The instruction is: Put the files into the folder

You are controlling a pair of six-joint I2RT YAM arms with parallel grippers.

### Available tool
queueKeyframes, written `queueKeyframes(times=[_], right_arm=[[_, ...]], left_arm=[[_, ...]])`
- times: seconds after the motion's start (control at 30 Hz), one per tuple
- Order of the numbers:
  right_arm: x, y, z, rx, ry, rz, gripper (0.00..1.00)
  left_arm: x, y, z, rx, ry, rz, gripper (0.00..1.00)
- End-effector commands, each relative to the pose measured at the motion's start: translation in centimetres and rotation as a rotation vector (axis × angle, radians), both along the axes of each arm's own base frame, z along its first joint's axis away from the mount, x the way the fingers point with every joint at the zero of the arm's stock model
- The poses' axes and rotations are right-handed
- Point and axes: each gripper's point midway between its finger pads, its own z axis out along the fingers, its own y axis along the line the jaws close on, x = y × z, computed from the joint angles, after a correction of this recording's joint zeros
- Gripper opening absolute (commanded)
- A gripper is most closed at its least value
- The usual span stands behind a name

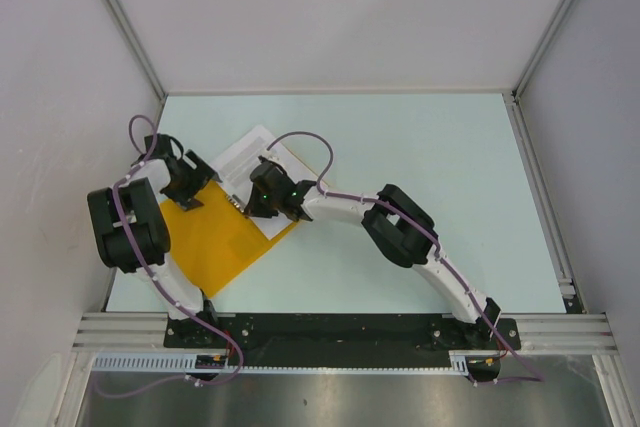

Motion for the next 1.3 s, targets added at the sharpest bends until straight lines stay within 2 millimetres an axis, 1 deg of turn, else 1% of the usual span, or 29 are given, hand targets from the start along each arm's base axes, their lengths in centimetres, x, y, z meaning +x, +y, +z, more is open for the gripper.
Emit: queueKeyframes(times=[0.0,0.13,0.17,0.2,0.27,0.3,0.37,0.5,0.57,0.6,0.63,0.67,0.7,0.73,0.8,0.83,0.87,0.9,0.93,0.97,1.0,1.03,1.07,1.1,1.17,1.2,1.23,1.27], right_arm=[[-0.6,-8.6,-11.4,-0.428,0.070,-0.067,0.00],[-1.3,-10.0,-12.8,-0.492,0.094,-0.087,0.00],[-1.3,-10.3,-13.1,-0.499,0.099,-0.097,0.00],[-1.7,-10.8,-13.8,-0.513,0.114,-0.100,0.00],[-2.2,-11.3,-14.5,-0.513,0.141,-0.112,0.00],[-2.4,-11.7,-15.1,-0.519,0.149,-0.120,0.00],[-2.7,-12.0,-15.6,-0.515,0.161,-0.127,0.00],[-3.2,-12.1,-16.3,-0.512,0.175,-0.141,0.00],[-3.6,-12.7,-17.2,-0.527,0.189,-0.140,0.00],[-3.7,-12.0,-17.1,-0.489,0.193,-0.128,0.00],[-3.5,-11.3,-16.2,-0.442,0.180,-0.117,0.00],[-4.5,-12.4,-17.0,-0.449,0.194,-0.112,0.00],[-4.3,-11.2,-16.4,-0.386,0.181,-0.094,0.00],[-4.2,-10.9,-16.2,-0.374,0.165,-0.061,0.00],[-3.9,-9.4,-15.1,-0.310,0.149,-0.012,0.00],[-3.9,-9.0,-14.9,-0.292,0.146,0.019,0.00],[-3.3,-8.7,-14.5,-0.284,0.142,0.013,0.00],[-3.2,-9.4,-14.5,-0.315,0.145,0.003,0.00],[-2.6,-9.9,-14.3,-0.345,0.121,-0.017,0.00],[-2.4,-10.3,-14.0,-0.362,0.111,-0.034,0.00],[-2.5,-10.2,-14.0,-0.345,0.123,-0.032,0.00],[-2.6,-10.1,-14.0,-0.314,0.140,-0.028,0.00],[-3.0,-8.3,-12.9,-0.200,0.175,-0.002,0.00],[-3.2,-8.3,-12.8,-0.157,0.195,0.004,0.00],[-3.8,-7.0,-11.6,-0.082,0.217,0.036,0.00],[-3.7,-6.5,-10.6,-0.060,0.205,0.040,0.00],[-3.7,-6.4,-10.4,-0.060,0.202,0.037,0.00],[-3.3,-7.3,-10.8,-0.106,0.200,0.002,0.00]], left_arm=[[-2.0,-0.1,-3.4,0.058,0.110,-0.054,0.89],[-1.6,-1.2,-2.5,0.060,0.073,-0.098,0.89],[-1.6,-1.6,-2.6,0.054,0.076,-0.107,0.89],[-1.5,-2.2,-2.4,0.052,0.070,-0.124,0.89],[-1.6,-3.2,-2.8,0.042,0.076,-0.143,0.89],[-1.7,-3.4,-3.0,0.038,0.088,-0.146,0.89],[-2.0,-3.9,-3.6,0.028,0.113,-0.148,0.89],[-2.4,-4.0,-4.1,0.041,0.132,-0.131,0.89],[-2.4,-4.2,-4.1,0.045,0.133,-0.139,0.88],[-2.5,-4.3,-4.2,0.044,0.137,-0.144,0.88],[-2.5,-4.3,-4.2,0.041,0.137,-0.150,0.86],[-2.4,-4.6,-4.2,0.042,0.129,-0.171,0.85],[-2.4,-4.7,-4.2,0.042,0.129,-0.181,0.84],[-2.4,-4.9,-4.2,0.038,0.128,-0.194,0.84],[-2.3,-5.2,-4.2,0.036,0.117,-0.214,0.84],[-2.2,-5.6,-3.8,0.029,0.102,-0.224,0.83],[-2.3,-5.9,-3.9,0.023,0.099,-0.235,0.83],[-2.4,-6.0,-3.7,0.019,0.097,-0.238,0.83],[-2.3,-6.1,-3.3,0.023,0.080,-0.241,0.83],[-2.5,-6.5,-3.3,0.020,0.074,-0.247,0.83],[-2.4,-6.8,-2.7,0.016,0.052,-0.251,0.82],[-2.8,-7.2,-2.6,0.005,0.048,-0.254,0.81],[-2.5,-7.9,-2.2,0.004,0.022,-0.268,0.81],[-2.4,-8.2,-1.7,0.011,0.005,-0.271,0.81],[-2.9,-9.1,-1.7,-0.012,0.004,-0.269,0.79],[-3.0,-9.3,-1.6,-0.022,0.001,-0.267,0.75],[-3.5,-9.5,-2.0,-0.032,0.017,-0.258,0.75],[-3.6,-9.6,-2.2,-0.032,0.018,-0.256,0.75]])
